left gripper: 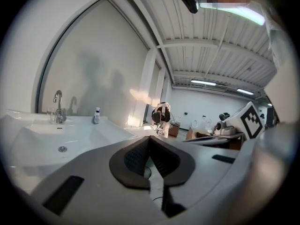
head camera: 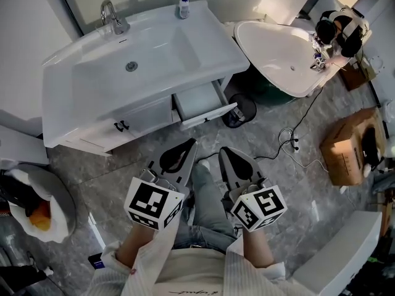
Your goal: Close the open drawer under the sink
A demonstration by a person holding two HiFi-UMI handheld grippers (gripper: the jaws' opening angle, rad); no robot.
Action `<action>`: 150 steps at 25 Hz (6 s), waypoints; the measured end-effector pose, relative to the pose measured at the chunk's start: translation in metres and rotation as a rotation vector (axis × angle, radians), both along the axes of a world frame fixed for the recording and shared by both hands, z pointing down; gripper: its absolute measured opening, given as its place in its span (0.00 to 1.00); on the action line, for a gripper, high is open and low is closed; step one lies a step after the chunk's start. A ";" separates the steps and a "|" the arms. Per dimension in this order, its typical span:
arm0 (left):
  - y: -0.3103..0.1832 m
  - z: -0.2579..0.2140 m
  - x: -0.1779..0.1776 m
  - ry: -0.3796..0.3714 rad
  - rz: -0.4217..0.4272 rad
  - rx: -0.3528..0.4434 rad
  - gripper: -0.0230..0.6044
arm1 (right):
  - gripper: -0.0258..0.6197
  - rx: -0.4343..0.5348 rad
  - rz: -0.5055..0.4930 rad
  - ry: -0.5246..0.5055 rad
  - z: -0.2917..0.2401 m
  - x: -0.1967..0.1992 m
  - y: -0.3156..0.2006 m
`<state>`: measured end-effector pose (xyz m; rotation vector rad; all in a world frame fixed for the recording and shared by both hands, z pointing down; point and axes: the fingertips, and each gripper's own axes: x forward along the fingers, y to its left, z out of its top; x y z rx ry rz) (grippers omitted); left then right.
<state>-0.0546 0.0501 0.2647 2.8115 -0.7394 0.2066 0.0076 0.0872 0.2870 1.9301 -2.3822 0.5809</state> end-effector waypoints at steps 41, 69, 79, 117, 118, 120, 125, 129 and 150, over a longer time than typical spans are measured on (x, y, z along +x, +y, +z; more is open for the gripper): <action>-0.151 0.006 0.108 -0.011 -0.235 -0.021 0.06 | 0.05 -0.059 -0.295 0.014 0.012 0.097 -0.173; -0.128 0.145 0.104 -0.074 -0.297 -0.195 0.06 | 0.05 -0.231 -0.264 -0.010 0.148 0.101 -0.171; -0.113 0.220 0.108 -0.091 -0.319 -0.285 0.06 | 0.05 -0.294 -0.256 0.001 0.217 0.113 -0.160; -0.119 0.378 0.110 -0.218 -0.414 -0.402 0.06 | 0.05 -0.360 -0.210 0.035 0.360 0.139 -0.163; -0.120 0.377 0.110 -0.219 -0.414 -0.399 0.06 | 0.05 -0.359 -0.207 0.037 0.360 0.138 -0.164; -0.121 0.377 0.109 -0.222 -0.410 -0.394 0.06 | 0.05 -0.356 -0.202 0.044 0.359 0.138 -0.165; -0.129 0.370 0.109 -0.214 -0.408 -0.366 0.06 | 0.05 -0.333 -0.158 0.056 0.353 0.139 -0.173; -0.146 0.367 0.108 -0.203 -0.434 -0.362 0.06 | 0.05 -0.329 -0.154 0.050 0.352 0.139 -0.190; -0.188 0.363 0.102 -0.218 -0.420 -0.290 0.06 | 0.05 -0.291 -0.173 0.067 0.349 0.133 -0.231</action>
